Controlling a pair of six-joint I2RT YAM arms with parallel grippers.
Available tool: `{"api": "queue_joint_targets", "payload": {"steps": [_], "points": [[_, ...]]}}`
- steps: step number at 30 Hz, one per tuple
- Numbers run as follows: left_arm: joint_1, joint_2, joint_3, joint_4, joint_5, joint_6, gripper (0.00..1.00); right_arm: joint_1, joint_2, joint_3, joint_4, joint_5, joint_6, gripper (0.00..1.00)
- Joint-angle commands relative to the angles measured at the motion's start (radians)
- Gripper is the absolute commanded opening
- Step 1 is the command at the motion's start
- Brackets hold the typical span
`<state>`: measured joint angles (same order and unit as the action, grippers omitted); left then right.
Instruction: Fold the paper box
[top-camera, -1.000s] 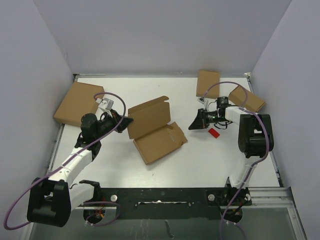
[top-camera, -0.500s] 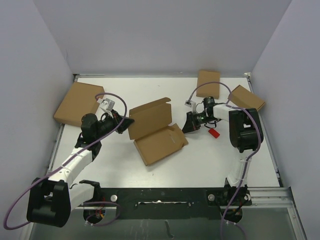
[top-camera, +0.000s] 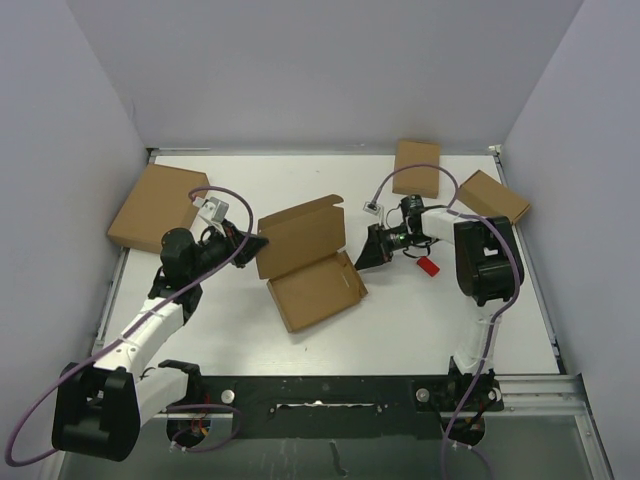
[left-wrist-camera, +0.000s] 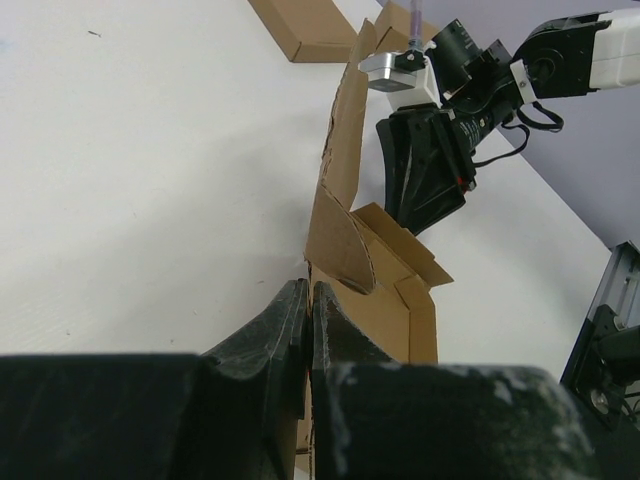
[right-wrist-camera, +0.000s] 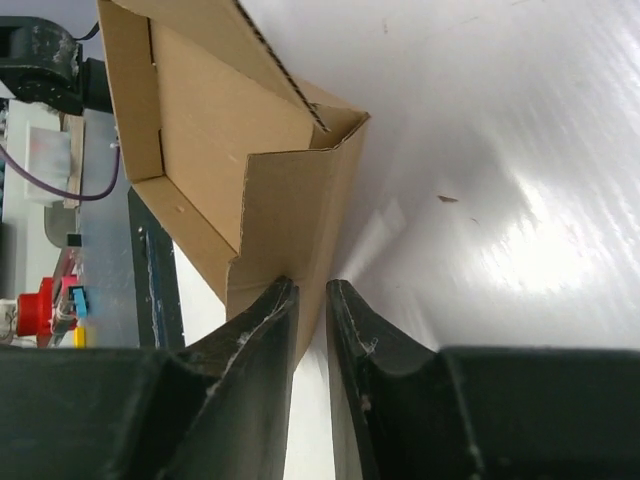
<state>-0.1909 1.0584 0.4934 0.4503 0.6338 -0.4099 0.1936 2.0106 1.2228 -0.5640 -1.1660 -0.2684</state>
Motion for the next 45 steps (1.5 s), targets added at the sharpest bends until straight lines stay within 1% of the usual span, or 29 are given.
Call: {"api": "queue_joint_targets", "payload": {"steps": [1, 6, 14, 19, 23, 31, 45], "points": [[-0.007, -0.037, 0.016, 0.028, -0.013, 0.007, 0.00, 0.027, 0.024, 0.037, -0.023, -0.063, -0.025, 0.21], [-0.010, -0.044, 0.010, 0.030, -0.018, 0.004, 0.00, 0.032, 0.021, 0.032, -0.022, -0.055, -0.023, 0.30], [-0.019, -0.059, -0.009, 0.033, -0.036, -0.005, 0.00, 0.050, 0.018, 0.022, -0.002, -0.048, -0.008, 0.37], [-0.020, -0.074, -0.019, 0.033, -0.049, -0.012, 0.00, 0.056, 0.008, 0.013, 0.017, -0.074, 0.007, 0.37], [-0.026, -0.080, -0.023, 0.033, -0.056, -0.016, 0.00, 0.065, 0.002, 0.008, 0.024, -0.057, 0.016, 0.38], [-0.037, -0.079, -0.022, 0.031, -0.068, -0.023, 0.00, 0.073, -0.037, -0.012, 0.063, -0.025, 0.050, 0.44], [-0.054, -0.085, -0.027, 0.024, -0.080, -0.027, 0.00, 0.072, -0.057, -0.020, 0.082, -0.012, 0.083, 0.44]]}}
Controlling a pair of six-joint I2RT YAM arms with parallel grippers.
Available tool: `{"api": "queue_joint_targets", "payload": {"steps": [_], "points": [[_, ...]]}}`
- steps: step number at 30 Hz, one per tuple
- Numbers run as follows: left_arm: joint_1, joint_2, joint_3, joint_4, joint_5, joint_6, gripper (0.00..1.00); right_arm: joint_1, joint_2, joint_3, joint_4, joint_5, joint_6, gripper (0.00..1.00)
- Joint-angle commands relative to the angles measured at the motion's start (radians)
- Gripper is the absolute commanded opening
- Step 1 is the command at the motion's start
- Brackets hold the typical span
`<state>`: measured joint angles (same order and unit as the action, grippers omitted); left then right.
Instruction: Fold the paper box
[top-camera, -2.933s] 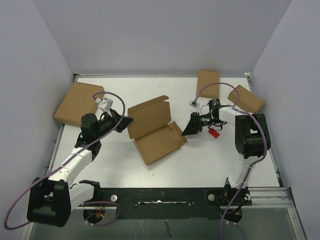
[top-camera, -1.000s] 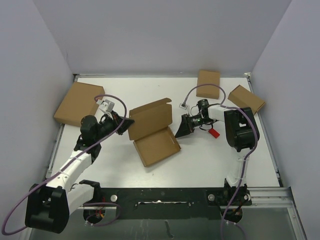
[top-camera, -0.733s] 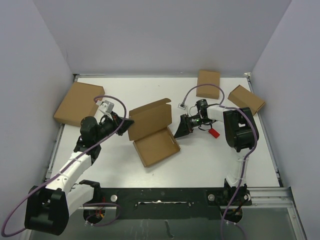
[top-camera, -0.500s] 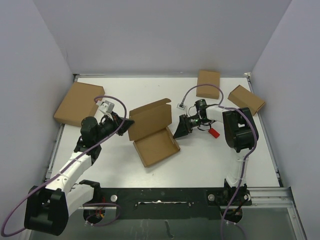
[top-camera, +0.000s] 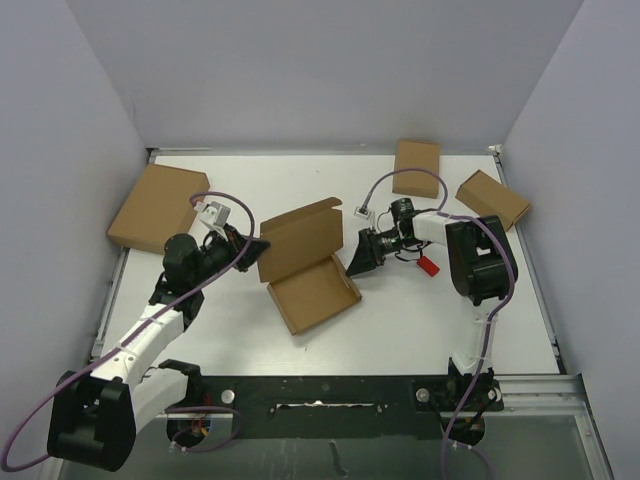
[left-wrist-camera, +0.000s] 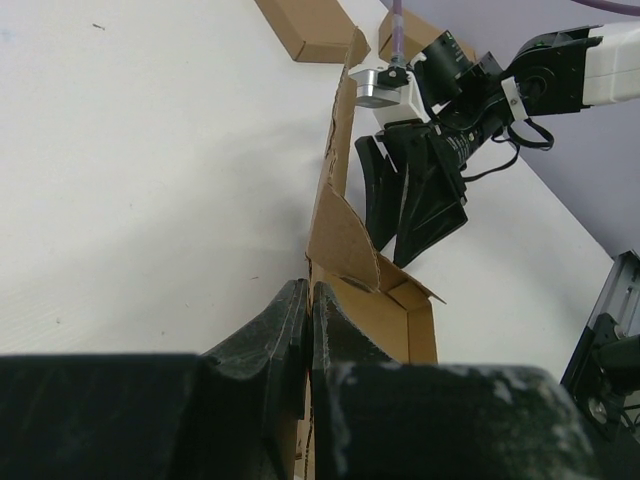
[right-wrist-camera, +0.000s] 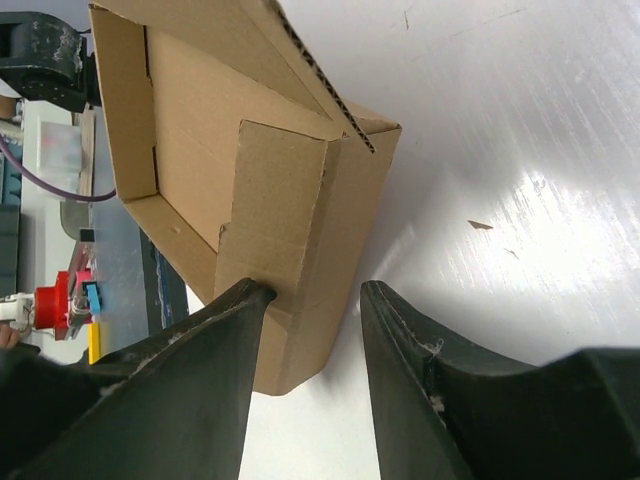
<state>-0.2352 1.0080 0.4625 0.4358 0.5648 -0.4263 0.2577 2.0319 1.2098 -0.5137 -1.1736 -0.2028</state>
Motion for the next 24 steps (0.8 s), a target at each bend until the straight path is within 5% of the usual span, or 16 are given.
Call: {"api": "queue_joint_targets", "payload": {"steps": [1, 24], "points": [[-0.011, -0.037, 0.004, 0.038, -0.013, -0.012, 0.00, 0.007, -0.079, -0.007, 0.033, -0.004, 0.019, 0.44], [-0.044, -0.056, 0.003, 0.017, -0.059, -0.024, 0.00, 0.048, -0.127, -0.029, 0.057, 0.221, 0.048, 0.46]]}}
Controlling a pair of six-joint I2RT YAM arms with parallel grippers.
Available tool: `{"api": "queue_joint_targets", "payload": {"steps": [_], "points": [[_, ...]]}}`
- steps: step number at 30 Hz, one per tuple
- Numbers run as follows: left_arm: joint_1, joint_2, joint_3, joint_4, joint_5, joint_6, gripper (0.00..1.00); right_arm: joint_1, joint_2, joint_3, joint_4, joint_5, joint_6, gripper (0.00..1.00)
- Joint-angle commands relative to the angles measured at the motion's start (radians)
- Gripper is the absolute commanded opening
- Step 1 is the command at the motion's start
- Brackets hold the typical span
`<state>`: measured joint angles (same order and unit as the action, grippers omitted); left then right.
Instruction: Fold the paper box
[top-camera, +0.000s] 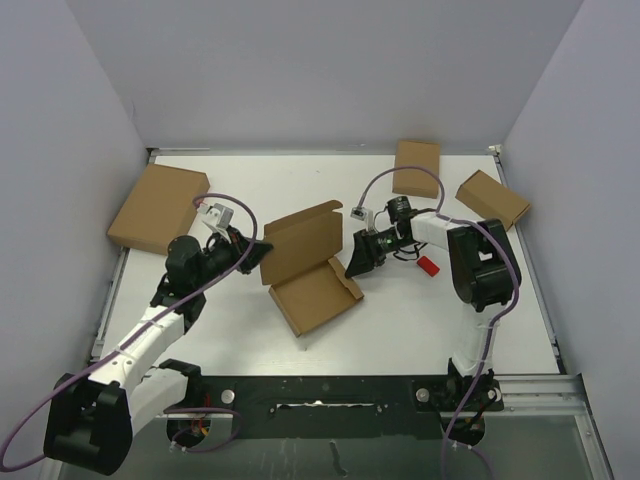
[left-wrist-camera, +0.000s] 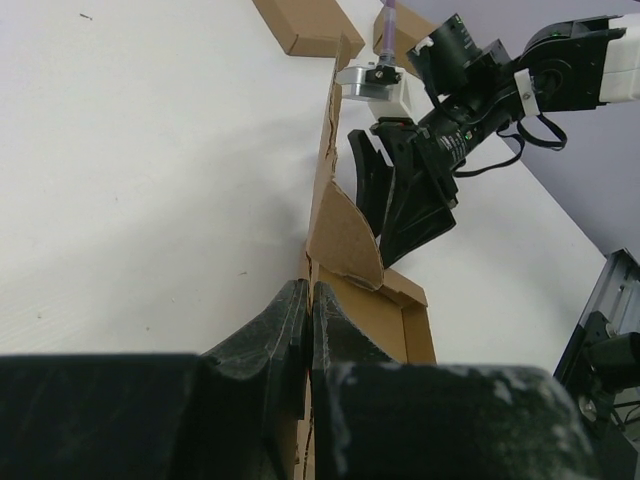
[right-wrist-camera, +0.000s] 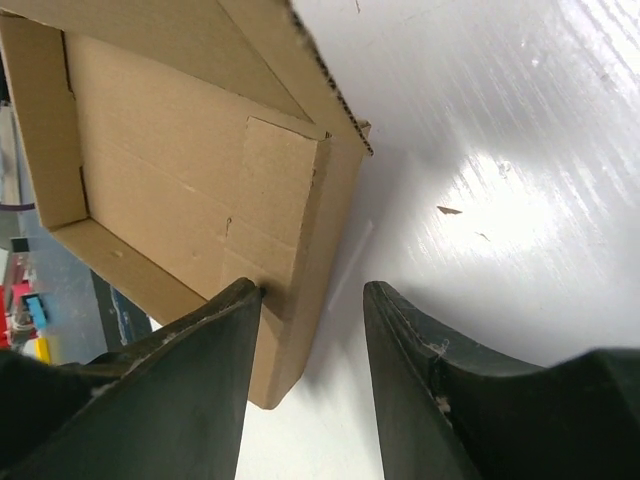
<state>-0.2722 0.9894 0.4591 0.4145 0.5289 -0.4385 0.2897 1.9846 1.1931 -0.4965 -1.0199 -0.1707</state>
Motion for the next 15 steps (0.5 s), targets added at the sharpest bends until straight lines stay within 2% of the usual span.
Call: {"api": "queue_joint_targets", "payload": {"steps": [1, 9, 15], "points": [[-0.008, -0.038, 0.005, 0.038, -0.026, -0.014, 0.00, 0.018, -0.081, -0.013, 0.045, 0.081, 0.020, 0.45], [-0.020, -0.050, 0.004, 0.015, -0.060, -0.022, 0.00, 0.055, -0.092, -0.022, 0.055, 0.163, 0.020, 0.38], [-0.028, -0.060, -0.002, 0.003, -0.086, -0.029, 0.00, 0.070, -0.102, -0.025, 0.059, 0.188, 0.021, 0.38]]}}
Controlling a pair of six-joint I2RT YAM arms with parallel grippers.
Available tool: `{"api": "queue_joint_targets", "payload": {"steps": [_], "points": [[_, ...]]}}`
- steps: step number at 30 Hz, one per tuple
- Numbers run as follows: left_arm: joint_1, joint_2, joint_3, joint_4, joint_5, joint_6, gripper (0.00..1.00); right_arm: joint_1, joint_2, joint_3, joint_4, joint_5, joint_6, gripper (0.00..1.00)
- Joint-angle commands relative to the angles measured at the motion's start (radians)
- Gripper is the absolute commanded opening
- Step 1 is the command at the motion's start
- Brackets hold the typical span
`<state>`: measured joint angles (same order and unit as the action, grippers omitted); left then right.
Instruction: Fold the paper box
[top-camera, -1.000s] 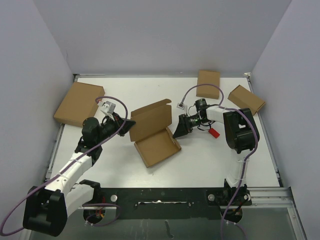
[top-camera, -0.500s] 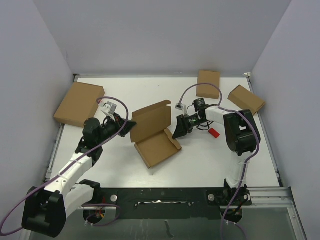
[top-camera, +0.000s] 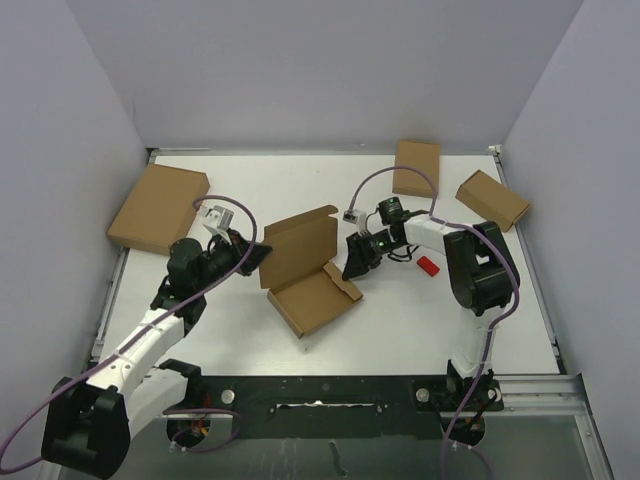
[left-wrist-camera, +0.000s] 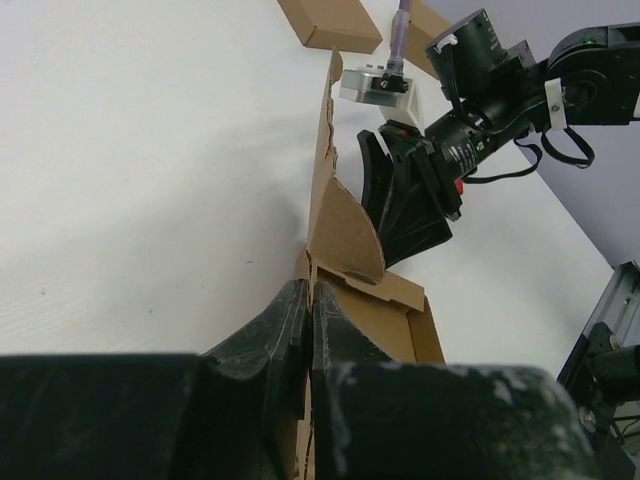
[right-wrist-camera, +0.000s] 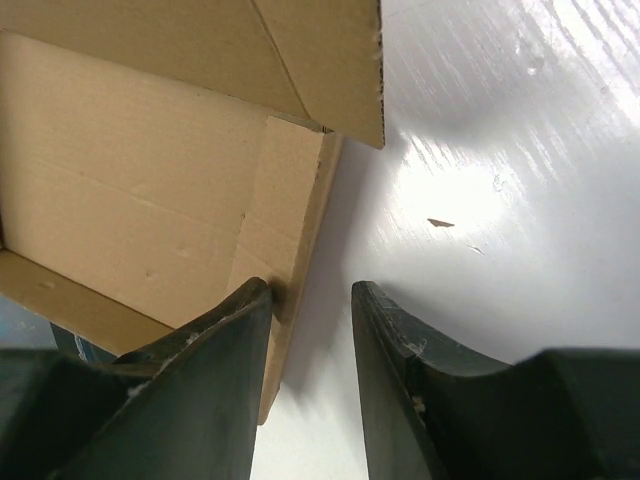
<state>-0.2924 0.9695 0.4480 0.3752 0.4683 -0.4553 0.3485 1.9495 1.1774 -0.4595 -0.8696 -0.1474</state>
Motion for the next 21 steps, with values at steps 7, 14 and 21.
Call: {"api": "queue_joint_targets", "payload": {"steps": [7, 14, 21], "points": [[-0.012, -0.050, 0.000, 0.033, -0.032, -0.008, 0.00, 0.026, -0.080, -0.018, 0.026, 0.014, -0.012, 0.39], [-0.012, -0.060, -0.008, 0.029, -0.036, -0.008, 0.00, 0.049, -0.070, -0.014, 0.013, 0.080, -0.034, 0.38], [-0.014, -0.072, -0.017, 0.019, -0.047, -0.010, 0.00, 0.077, -0.076, -0.018, 0.012, 0.127, -0.052, 0.35]]}}
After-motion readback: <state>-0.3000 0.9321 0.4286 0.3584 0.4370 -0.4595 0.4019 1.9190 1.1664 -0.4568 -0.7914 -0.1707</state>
